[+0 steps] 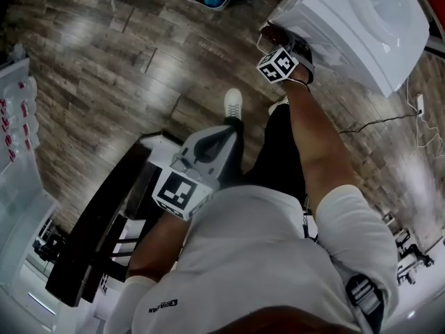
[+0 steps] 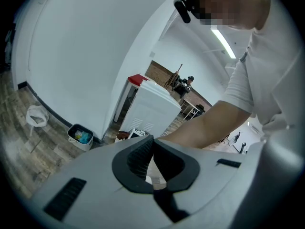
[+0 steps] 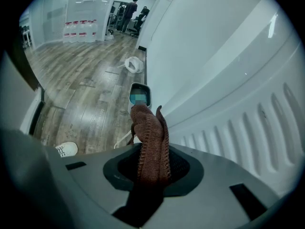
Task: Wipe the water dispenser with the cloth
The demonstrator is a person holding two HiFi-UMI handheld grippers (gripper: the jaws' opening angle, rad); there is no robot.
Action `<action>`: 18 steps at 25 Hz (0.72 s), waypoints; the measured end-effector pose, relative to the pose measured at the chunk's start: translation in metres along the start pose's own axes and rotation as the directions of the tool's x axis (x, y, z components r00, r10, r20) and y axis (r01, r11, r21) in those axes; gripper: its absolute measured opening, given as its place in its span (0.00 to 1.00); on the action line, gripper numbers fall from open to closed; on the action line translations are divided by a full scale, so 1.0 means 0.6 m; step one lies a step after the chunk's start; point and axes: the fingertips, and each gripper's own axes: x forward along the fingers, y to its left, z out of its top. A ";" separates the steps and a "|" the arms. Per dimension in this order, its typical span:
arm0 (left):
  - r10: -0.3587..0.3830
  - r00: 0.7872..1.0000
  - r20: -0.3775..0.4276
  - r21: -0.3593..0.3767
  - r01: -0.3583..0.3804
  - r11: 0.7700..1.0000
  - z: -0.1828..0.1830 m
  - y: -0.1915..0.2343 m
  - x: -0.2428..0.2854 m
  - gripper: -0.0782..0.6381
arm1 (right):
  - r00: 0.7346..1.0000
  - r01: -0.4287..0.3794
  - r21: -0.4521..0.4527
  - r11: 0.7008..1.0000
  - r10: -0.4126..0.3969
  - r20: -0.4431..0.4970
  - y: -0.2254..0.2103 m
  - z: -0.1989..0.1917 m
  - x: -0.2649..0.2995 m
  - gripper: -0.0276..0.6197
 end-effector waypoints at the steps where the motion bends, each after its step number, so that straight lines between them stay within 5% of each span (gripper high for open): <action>1: 0.000 1.000 -0.003 0.002 0.000 1.000 -0.003 -0.001 0.000 0.10 | 1.000 -0.002 -0.002 1.000 0.002 -0.005 0.002 -0.002 0.004 0.18; 10: -0.039 0.999 -0.010 0.051 0.039 0.998 0.001 -0.028 0.010 0.10 | 1.000 -0.015 0.009 1.000 0.015 -0.003 0.001 -0.004 0.002 0.18; 18: -0.040 0.999 0.029 0.030 0.039 0.999 0.044 -0.014 0.018 0.10 | 0.982 0.043 0.132 0.990 -0.066 0.177 -0.054 -0.007 -0.208 0.18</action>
